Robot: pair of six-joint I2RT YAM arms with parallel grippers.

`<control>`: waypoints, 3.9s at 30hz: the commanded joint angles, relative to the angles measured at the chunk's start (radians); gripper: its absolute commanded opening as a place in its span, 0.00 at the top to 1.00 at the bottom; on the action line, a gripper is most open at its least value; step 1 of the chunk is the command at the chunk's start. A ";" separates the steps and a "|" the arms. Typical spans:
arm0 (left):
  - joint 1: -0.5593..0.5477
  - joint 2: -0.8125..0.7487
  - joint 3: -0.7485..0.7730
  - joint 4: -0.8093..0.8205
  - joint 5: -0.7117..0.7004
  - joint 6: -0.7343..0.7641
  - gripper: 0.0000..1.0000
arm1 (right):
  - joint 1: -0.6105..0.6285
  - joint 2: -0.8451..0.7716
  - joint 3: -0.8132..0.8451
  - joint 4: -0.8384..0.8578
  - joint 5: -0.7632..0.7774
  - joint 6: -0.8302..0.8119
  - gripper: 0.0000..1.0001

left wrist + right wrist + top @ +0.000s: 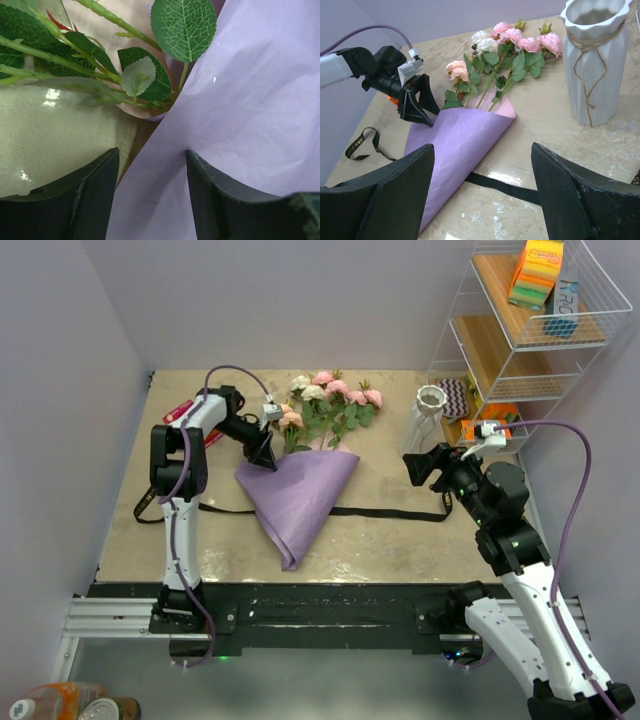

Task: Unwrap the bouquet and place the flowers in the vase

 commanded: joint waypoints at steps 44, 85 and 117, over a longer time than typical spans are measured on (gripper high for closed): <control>-0.392 -0.367 0.068 0.291 0.091 -0.532 1.00 | -0.004 -0.072 0.134 -0.049 0.023 0.008 0.22; -0.334 -0.677 -0.716 0.596 -0.676 -0.487 0.94 | -0.002 -0.131 0.107 -0.079 0.048 -0.019 0.14; -0.289 -0.615 -0.632 0.519 -0.559 -0.508 0.39 | -0.005 -0.136 0.108 -0.069 0.017 -0.019 0.15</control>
